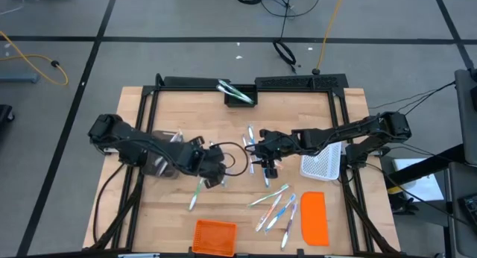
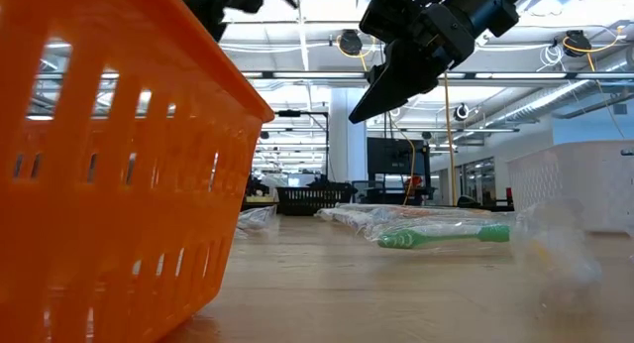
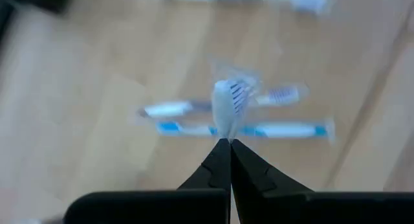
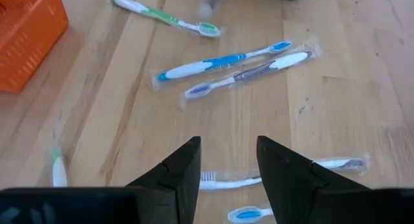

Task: Pick & Place Toothbrushes
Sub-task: Put the purple toothbrush into the white bin

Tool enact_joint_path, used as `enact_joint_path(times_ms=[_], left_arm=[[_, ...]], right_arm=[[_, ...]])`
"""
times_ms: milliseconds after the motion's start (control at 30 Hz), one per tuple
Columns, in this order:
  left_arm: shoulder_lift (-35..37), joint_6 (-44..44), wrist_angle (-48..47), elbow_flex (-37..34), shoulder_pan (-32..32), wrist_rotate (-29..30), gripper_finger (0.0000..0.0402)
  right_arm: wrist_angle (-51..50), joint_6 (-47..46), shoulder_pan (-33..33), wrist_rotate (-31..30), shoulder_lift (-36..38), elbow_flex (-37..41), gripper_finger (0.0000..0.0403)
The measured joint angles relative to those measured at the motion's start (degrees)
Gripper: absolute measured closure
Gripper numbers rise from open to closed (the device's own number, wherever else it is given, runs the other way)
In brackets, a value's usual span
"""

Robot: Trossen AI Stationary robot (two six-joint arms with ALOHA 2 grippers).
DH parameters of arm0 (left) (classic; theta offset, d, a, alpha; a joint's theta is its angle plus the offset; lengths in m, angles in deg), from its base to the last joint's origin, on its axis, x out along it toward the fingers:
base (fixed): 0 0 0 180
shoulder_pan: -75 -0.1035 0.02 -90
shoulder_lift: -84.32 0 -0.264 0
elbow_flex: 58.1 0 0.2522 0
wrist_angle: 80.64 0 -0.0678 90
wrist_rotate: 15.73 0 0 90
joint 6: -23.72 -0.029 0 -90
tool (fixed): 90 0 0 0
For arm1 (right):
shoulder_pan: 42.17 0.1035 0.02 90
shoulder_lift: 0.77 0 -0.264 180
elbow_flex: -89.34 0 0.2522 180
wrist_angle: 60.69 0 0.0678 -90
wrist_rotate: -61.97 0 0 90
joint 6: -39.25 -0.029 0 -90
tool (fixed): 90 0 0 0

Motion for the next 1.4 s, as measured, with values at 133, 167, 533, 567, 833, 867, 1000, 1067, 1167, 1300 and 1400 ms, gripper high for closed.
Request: enact_joint_path(times_ms=[133, 167, 533, 567, 833, 867, 1000, 1067, 1167, 1300, 1400], left_arm=[[0.0, -3.5, -1.4, 3.6, -1.3, 5.8, 0.0401], [0.0, -4.2, -1.5, 4.2, -1.7, 6.7, 0.0401], [0.0, -15.0, 7.4, 7.9, -4.4, 12.0, 0.0401], [0.0, -16.7, 9.3, 7.9, -4.5, 12.0, 0.0401], [0.0, -26.5, 21.9, 7.9, -5.4, 8.9, 0.0401], [0.0, -27.4, 23.2, 7.9, -5.5, 8.6, 0.0401], [0.0, -29.9, 27.1, 7.9, -5.4, 6.6, 0.0401], [0.0, -30.6, 28.0, 7.9, -5.4, 5.4, 0.0401], [0.0, -30.8, 28.1, 7.9, -5.4, 5.3, 0.0401], [0.0, -30.8, 28.1, 7.9, -5.4, 5.3, 0.0401], [0.0, -30.8, 28.1, 7.9, -5.4, 5.2, 0.0401]], right_arm=[[4.8, -1.4, 0.0, 0.0, 0.0, 0.9, 0.0261], [6.9, -1.4, 0.0, 0.0, 0.1, 1.7, 0.0261], [33.8, -1.1, -0.3, -2.1, 0.1, 10.6, 0.0261], [34.8, -1.1, -0.3, -3.1, 0.1, 10.9, 0.0261], [36.1, -1.0, -0.4, -4.9, 0.1, 11.1, 0.0261], [36.4, -1.0, -0.4, -4.9, 0.1, 11.1, 0.0261], [38.9, -0.9, -0.4, -5.1, 0.1, 11.1, 0.0261], [39.3, -0.8, -0.4, -6.6, 0.1, 11.1, 0.0261], [39.3, -0.2, -0.5, -7.8, 0.1, 11.1, 0.0261], [40.7, 0.1, -0.5, -7.8, 0.0, 11.1, 0.0261], [40.9, 0.7, -0.5, -7.7, 0.0, 11.1, 0.0261]])
